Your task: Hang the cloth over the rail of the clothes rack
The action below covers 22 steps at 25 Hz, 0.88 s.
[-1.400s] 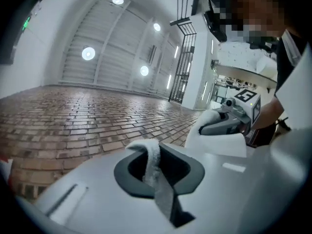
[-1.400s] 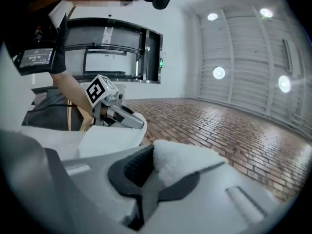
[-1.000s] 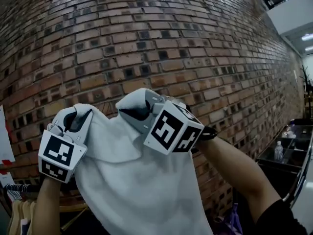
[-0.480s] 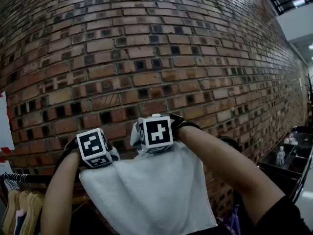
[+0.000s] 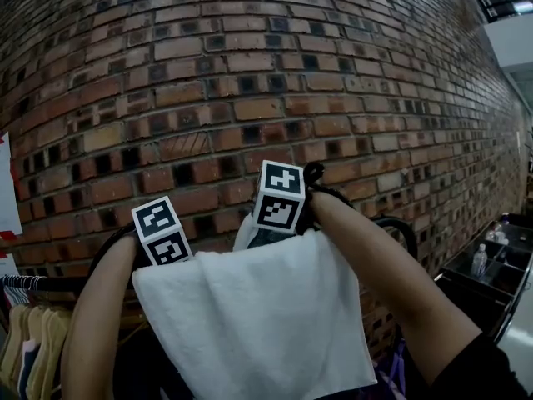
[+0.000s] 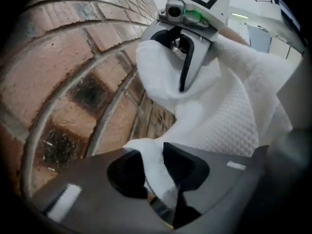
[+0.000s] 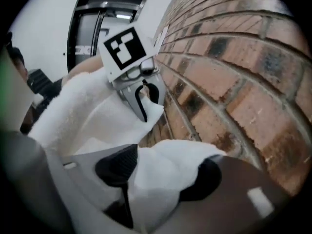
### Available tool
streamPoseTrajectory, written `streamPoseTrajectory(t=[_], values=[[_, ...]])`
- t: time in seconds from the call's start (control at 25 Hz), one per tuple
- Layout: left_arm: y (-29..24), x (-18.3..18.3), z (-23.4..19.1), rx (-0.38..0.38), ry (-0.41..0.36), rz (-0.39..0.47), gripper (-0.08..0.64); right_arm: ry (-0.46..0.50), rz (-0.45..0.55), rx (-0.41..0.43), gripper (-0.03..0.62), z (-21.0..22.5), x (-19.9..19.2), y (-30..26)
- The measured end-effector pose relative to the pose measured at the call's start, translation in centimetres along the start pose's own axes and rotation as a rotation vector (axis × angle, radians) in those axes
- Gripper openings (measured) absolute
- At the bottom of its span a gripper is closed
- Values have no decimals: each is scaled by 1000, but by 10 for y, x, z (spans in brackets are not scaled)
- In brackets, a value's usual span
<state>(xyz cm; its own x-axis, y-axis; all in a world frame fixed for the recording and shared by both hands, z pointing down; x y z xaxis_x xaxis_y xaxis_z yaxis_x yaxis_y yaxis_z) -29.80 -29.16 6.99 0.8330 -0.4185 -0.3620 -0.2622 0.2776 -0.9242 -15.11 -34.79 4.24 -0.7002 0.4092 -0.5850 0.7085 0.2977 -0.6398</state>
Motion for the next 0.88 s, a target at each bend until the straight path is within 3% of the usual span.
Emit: streamPoseTrajectory(t=[0.16, 0.24, 0.44, 0.56, 0.72, 0.88], values=[[3, -11, -1, -32, 85, 18, 103, -106, 26, -19, 252, 10, -17, 15], [7, -12, -3, -33, 102, 51, 104, -93, 6, -41, 252, 11, -24, 15], [25, -22, -5, -29, 130, 162, 109, -81, 140, -90, 252, 16, -12, 32], [41, -37, -4, -11, 132, 252, 109, -58, 138, -104, 252, 13, -12, 33], [76, -51, -2, 118, 66, 398, 107, -37, 193, -141, 252, 16, -7, 41], [132, -46, 17, 388, -152, 666, 107, -1, 361, -263, 252, 20, 10, 66]])
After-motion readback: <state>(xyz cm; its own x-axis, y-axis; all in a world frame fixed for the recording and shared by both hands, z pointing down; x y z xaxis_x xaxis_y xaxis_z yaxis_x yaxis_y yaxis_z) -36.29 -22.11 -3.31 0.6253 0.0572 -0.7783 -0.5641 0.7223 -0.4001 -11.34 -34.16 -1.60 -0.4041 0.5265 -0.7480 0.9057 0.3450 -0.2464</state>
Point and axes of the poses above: the fingertips, and each gripper's own axes: y backward along the fingers, z to its right, x out of its top, the point moved 9 cm from there along y, backward along the fingers, and after that the axes turned 14 degrees about -x, right-handed, at the moved point
